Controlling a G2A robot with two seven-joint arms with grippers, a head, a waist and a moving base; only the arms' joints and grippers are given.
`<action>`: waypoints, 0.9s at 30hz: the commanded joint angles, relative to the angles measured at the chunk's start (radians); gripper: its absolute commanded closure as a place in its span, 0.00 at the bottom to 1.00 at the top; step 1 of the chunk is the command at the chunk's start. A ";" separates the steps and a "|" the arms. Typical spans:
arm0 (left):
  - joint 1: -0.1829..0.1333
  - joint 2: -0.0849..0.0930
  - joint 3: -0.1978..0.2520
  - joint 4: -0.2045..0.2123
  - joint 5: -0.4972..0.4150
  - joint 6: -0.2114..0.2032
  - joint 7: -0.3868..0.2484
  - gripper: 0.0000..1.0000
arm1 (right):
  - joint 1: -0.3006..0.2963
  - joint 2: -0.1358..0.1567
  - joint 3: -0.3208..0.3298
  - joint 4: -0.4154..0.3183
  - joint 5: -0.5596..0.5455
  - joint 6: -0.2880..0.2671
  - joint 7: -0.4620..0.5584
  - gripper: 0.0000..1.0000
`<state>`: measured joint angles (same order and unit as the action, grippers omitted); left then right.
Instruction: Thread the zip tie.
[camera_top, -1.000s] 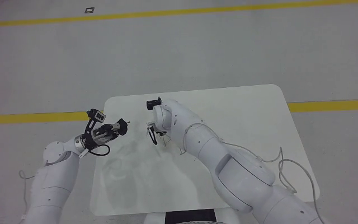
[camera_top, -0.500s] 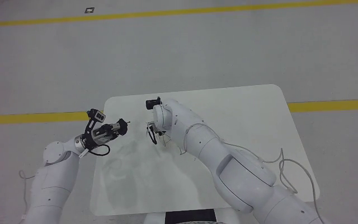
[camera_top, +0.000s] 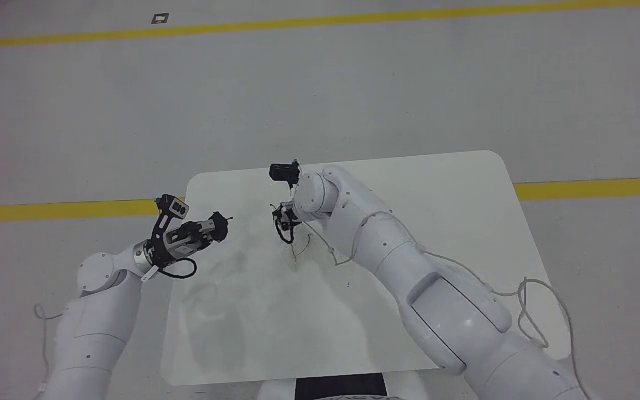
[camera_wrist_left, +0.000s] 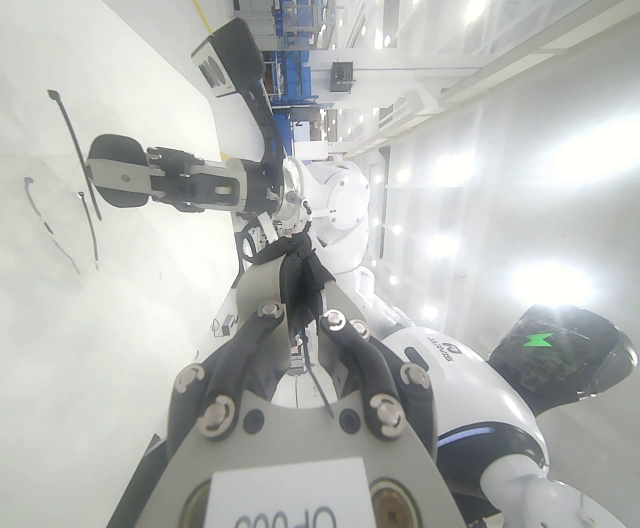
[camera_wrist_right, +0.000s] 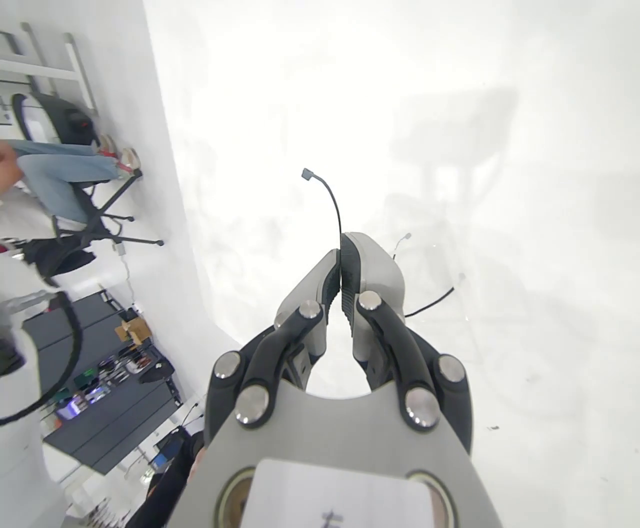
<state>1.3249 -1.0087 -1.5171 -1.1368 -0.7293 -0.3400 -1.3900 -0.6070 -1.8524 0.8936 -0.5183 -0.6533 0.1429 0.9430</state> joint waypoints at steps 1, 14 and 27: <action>0.000 0.000 0.000 0.000 0.000 0.000 0.000 1.00 | -0.023 0.026 0.042 -0.039 0.021 -0.058 0.026 1.00; 0.000 0.000 0.000 0.000 0.000 0.000 0.000 1.00 | -0.262 0.167 0.290 -0.423 0.109 -0.192 0.198 1.00; 0.000 0.000 0.000 0.000 0.000 0.000 0.000 1.00 | -0.360 0.195 0.366 -0.539 0.251 -0.265 0.214 1.00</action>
<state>1.3249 -1.0087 -1.5171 -1.1368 -0.7293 -0.3400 -1.3900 -0.9672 -1.6574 1.2600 -1.0570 -0.4025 -0.1220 1.1571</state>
